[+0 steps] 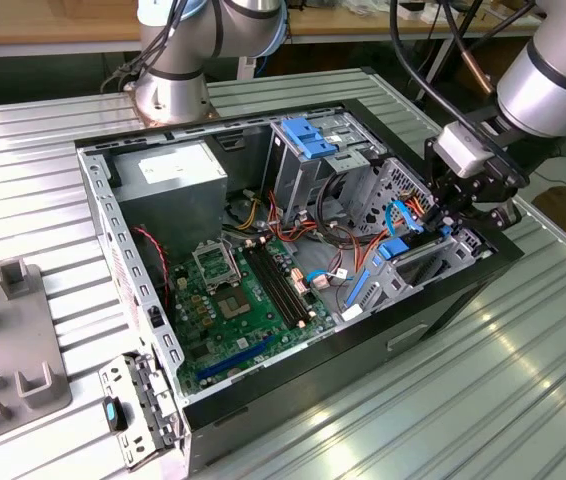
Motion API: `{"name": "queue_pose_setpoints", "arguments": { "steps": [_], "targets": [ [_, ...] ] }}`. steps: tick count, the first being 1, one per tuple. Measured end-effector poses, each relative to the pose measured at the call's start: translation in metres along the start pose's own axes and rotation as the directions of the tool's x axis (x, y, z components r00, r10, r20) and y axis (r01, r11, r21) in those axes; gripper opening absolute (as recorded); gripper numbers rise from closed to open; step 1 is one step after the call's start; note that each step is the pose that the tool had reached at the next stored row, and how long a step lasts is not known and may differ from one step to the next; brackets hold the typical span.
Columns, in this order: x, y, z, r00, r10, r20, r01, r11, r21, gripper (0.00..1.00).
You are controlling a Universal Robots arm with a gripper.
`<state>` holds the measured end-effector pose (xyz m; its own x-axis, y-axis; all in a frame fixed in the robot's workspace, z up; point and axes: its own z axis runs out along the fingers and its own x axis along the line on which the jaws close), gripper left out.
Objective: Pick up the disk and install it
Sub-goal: 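Insert the second disk wire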
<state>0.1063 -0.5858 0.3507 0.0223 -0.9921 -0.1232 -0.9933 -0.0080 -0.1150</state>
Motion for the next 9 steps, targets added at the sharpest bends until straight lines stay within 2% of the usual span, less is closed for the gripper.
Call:
{"name": "queue_pose_setpoints", "arguments": {
  "steps": [1,2,6,8,9],
  "targets": [
    [0.0002,0.0,0.0003,1.0,0.0,0.0043,0.0,1.0,0.0001,0.16],
    [0.0003,0.0001,0.0006,0.9999,0.001,0.0125,-0.001,1.0,0.0003,0.16],
    [0.001,0.0001,0.0006,0.9998,0.002,0.0192,-0.002,1.0,0.0004,0.16],
    [0.0029,0.0002,0.0009,0.9996,0.004,0.0275,-0.004,1.0,0.0007,0.16],
    [0.0048,0.0002,0.0011,0.9993,0.006,0.0367,-0.006,1.0,0.0009,0.16]
  ]
}}
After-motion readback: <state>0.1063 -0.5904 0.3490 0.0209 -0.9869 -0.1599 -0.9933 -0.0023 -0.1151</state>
